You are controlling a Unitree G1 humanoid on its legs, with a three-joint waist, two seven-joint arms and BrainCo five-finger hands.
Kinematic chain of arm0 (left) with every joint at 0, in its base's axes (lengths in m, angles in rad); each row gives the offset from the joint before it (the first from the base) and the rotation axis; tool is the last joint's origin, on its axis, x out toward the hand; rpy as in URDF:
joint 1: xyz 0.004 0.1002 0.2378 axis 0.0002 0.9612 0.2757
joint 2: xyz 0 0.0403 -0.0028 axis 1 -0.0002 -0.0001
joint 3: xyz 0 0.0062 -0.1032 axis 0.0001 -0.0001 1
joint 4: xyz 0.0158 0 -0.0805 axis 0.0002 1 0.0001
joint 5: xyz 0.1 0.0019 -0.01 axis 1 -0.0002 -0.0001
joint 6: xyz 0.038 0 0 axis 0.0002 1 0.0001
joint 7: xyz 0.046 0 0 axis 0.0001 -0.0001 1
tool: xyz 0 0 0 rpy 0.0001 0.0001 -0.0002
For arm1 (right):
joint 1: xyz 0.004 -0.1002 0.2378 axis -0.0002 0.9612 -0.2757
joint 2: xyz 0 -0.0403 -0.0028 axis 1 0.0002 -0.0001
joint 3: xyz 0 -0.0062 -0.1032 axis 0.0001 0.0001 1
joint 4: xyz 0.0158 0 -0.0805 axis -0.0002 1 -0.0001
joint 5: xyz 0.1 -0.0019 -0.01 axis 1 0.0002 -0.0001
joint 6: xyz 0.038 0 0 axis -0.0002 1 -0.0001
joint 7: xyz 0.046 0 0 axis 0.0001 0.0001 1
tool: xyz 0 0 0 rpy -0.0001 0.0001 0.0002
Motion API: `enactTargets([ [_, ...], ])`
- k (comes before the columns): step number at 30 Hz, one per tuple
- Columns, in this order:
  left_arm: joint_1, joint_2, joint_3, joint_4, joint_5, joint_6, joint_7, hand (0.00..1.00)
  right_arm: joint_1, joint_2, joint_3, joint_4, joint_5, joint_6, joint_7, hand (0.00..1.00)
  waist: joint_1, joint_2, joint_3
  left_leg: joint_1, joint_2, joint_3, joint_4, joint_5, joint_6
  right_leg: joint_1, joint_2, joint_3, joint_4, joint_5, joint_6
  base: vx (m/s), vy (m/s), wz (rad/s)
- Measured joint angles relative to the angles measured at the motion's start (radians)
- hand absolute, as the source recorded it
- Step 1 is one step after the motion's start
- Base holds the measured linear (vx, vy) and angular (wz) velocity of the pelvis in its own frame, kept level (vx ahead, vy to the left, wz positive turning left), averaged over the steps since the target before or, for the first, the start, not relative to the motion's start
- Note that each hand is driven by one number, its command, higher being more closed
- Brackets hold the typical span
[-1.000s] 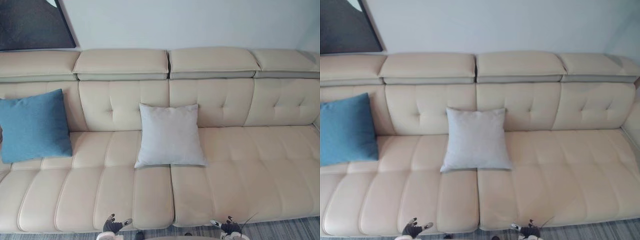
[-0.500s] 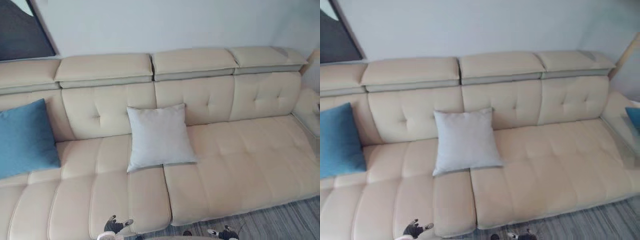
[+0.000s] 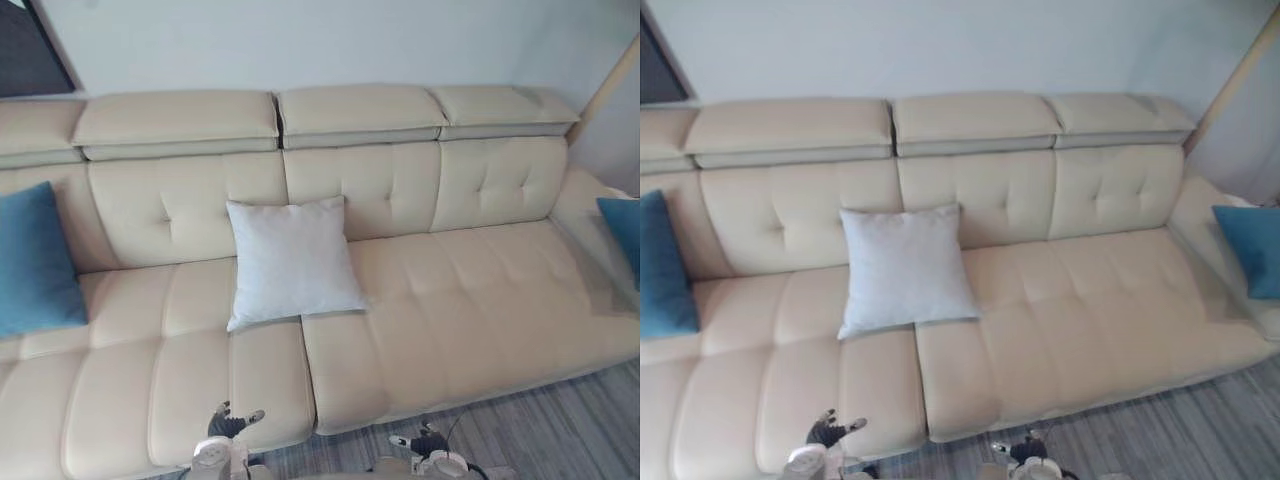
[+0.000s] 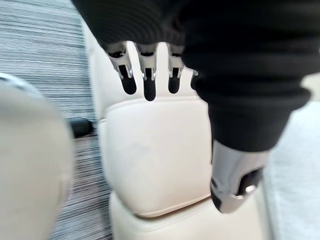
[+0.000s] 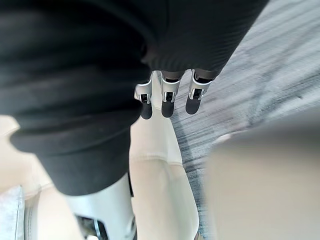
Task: Pick up cushions and gather them together orderly.
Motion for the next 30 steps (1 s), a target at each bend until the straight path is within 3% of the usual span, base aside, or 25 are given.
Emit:
enactTargets([
  [2, -0.012, 0.003, -0.008, 0.010, 0.000, 0.003, 0.000, 0.00, -0.021, -0.009, 0.001, 0.002, -0.001, 0.002, -0.002, 0.00, 0.000, 0.009, 0.029, -0.011, 0.014, -0.005, -0.005, 0.017, -0.024, 0.046, 0.017, -0.020, -0.113, -0.010, -0.018, -0.20, -0.123, -0.13],
  [4, -0.021, 0.008, -0.028, 0.017, -0.001, 0.007, 0.001, 0.00, -0.022, -0.014, 0.001, 0.004, -0.008, 0.004, -0.004, 0.00, -0.004, 0.011, 0.046, -0.001, 0.017, -0.016, -0.020, 0.037, -0.034, 0.060, 0.023, -0.026, -0.126, -0.009, -0.039, -0.20, -0.061, 0.08],
  [6, -0.018, 0.017, -0.042, 0.019, -0.001, 0.008, 0.001, 0.00, -0.012, -0.020, -0.001, 0.014, -0.020, 0.009, -0.007, 0.00, -0.011, 0.001, 0.054, 0.000, 0.016, -0.046, -0.044, 0.065, -0.035, 0.048, 0.018, -0.046, -0.121, -0.016, -0.054, -0.33, -0.018, 0.21],
  [7, -0.026, 0.020, -0.043, 0.017, -0.001, 0.007, 0.000, 0.00, -0.004, -0.019, -0.006, 0.027, -0.022, 0.011, -0.013, 0.00, -0.014, -0.005, 0.050, -0.020, 0.005, -0.076, -0.014, 0.047, -0.033, 0.037, 0.005, -0.053, -0.122, -0.010, -0.068, -0.27, 0.049, 0.07],
  [8, -0.027, 0.020, -0.040, 0.017, -0.003, 0.007, 0.000, 0.00, -0.004, -0.025, -0.015, 0.040, -0.024, 0.012, -0.017, 0.00, -0.014, -0.007, 0.049, -0.033, -0.012, -0.103, 0.038, 0.020, -0.027, 0.032, -0.009, -0.057, -0.122, -0.002, -0.068, -0.20, 0.120, -0.20],
  [10, -0.021, 0.010, -0.013, 0.016, -0.020, 0.005, 0.001, 0.00, 0.014, -0.031, -0.045, 0.039, -0.037, 0.014, -0.023, 0.00, -0.013, -0.009, 0.049, -0.062, -0.068, -0.166, 0.271, -0.141, -0.005, 0.018, -0.042, -0.036, -0.140, 0.018, -0.054, -0.17, 0.185, -0.53],
  [11, -0.017, 0.005, 0.003, 0.016, -0.020, 0.005, 0.001, 0.00, 0.024, -0.028, -0.045, 0.036, -0.037, 0.014, -0.023, 0.00, -0.013, -0.005, 0.047, -0.055, -0.076, -0.178, 0.319, -0.186, -0.009, 0.018, -0.036, -0.016, -0.155, 0.025, -0.047, -0.14, 0.214, -0.79],
  [12, 0.000, -0.017, 0.028, 0.016, -0.023, 0.005, 0.001, 0.00, 0.041, -0.034, -0.050, 0.009, -0.035, 0.013, -0.023, 0.00, -0.013, 0.025, 0.034, -0.026, -0.072, -0.201, 0.306, -0.279, -0.009, 0.011, 0.003, 0.025, -0.182, 0.032, -0.044, -0.11, 0.207, -0.89],
  [13, 0.011, -0.018, 0.055, 0.013, -0.037, 0.003, 0.001, 0.00, 0.051, -0.026, -0.051, -0.005, -0.035, 0.013, -0.026, 0.00, -0.010, 0.026, 0.026, -0.030, -0.072, -0.177, 0.283, -0.313, -0.022, 0.007, 0.011, 0.066, -0.193, 0.051, -0.025, -0.08, 0.213, -0.87],
  [14, 0.019, -0.006, 0.059, 0.012, -0.038, 0.004, 0.002, 0.00, 0.057, -0.008, -0.052, -0.007, -0.036, 0.013, -0.028, 0.00, -0.016, -0.003, 0.013, -0.019, -0.085, -0.156, 0.243, -0.312, -0.021, -0.008, 0.006, 0.087, -0.177, 0.061, -0.016, -0.03, 0.152, -0.57],
  [18, 0.028, -0.005, 0.089, 0.011, -0.039, 0.006, 0.001, 0.00, 0.068, 0.012, -0.062, -0.006, -0.035, 0.012, -0.028, 0.00, -0.021, -0.023, -0.002, 0.008, -0.125, -0.124, 0.161, -0.285, -0.010, 0.036, 0.024, 0.087, -0.197, 0.081, -0.049, 0.09, 0.066, -0.26],
  [21, 0.029, -0.032, 0.098, 0.023, -0.037, 0.014, 0.000, 0.00, 0.078, 0.013, -0.085, -0.008, -0.030, 0.012, -0.021, 0.00, -0.024, 0.010, -0.028, 0.019, -0.130, -0.107, 0.151, -0.251, 0.023, 0.055, 0.030, 0.092, -0.234, 0.081, -0.039, 0.15, 0.023, -0.23],
  [24, 0.027, -0.048, 0.110, 0.031, -0.012, 0.015, -0.003, 0.00, 0.077, 0.031, -0.088, -0.006, -0.015, 0.012, -0.020, 0.00, -0.024, 0.018, -0.033, 0.059, -0.119, -0.072, 0.140, -0.245, 0.036, 0.064, 0.047, 0.126, -0.248, 0.081, -0.039, 0.17, -0.007, -0.39],
  [28, 0.012, -0.040, 0.126, 0.043, 0.004, 0.019, -0.006, 0.00, 0.068, 0.048, -0.087, -0.004, -0.013, 0.015, -0.017, 0.00, -0.024, 0.007, -0.033, 0.085, -0.088, -0.004, 0.139, -0.251, 0.045, 0.035, 0.090, 0.198, -0.245, 0.090, -0.051, 0.09, -0.030, -0.67],
  [30, 0.006, -0.039, 0.132, 0.044, 0.004, 0.019, -0.006, 0.00, 0.060, 0.049, -0.078, -0.003, -0.011, 0.016, -0.014, 0.00, -0.017, 0.004, -0.033, 0.094, -0.054, 0.075, 0.134, -0.255, 0.048, -0.017, 0.128, 0.192, -0.234, 0.136, -0.058, 0.03, -0.028, -1.37],
])
